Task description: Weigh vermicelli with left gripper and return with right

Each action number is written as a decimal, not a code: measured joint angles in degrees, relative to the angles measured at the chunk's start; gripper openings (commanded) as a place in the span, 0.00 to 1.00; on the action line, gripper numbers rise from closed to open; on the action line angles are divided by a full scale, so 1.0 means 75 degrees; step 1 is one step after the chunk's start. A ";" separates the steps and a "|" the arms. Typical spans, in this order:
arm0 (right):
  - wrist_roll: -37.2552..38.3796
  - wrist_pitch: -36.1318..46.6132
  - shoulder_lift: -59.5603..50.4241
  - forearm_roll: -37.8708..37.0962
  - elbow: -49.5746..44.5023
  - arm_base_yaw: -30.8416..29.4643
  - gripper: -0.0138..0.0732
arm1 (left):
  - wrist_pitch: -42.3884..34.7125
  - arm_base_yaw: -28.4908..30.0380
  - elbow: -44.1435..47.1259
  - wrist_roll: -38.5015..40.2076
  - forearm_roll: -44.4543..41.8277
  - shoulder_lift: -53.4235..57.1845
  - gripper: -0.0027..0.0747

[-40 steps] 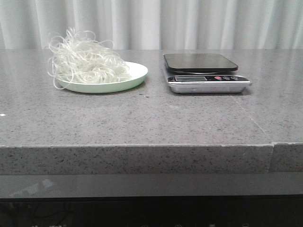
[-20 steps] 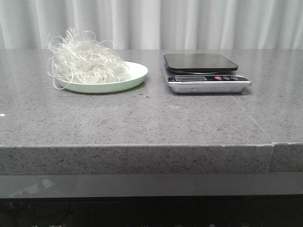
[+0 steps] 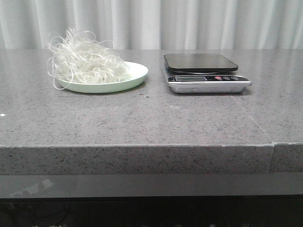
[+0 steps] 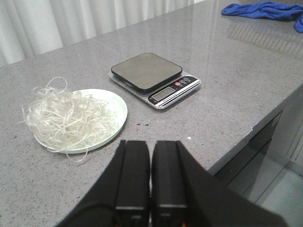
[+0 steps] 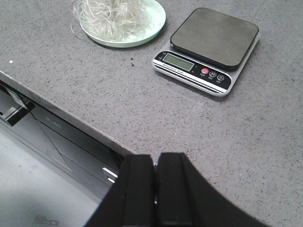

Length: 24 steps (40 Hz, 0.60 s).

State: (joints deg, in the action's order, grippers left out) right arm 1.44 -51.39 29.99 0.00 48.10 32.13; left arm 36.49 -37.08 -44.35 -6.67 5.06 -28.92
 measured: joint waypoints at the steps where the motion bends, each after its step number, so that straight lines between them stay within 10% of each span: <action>1: 0.0000 0.0000 0.0000 0.0000 0.0000 0.0000 0.36 | -0.0039 0.0071 0.0049 0.0000 0.0013 0.0020 0.23; 24: 0.0000 0.0000 0.0000 0.0000 0.0000 0.0000 0.36 | -0.2804 0.3557 0.4056 0.0000 0.0092 0.2557 0.23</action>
State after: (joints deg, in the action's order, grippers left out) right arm 1.44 -51.39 29.99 0.00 48.10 32.13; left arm 15.45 -10.40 -13.93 -6.67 5.75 -9.75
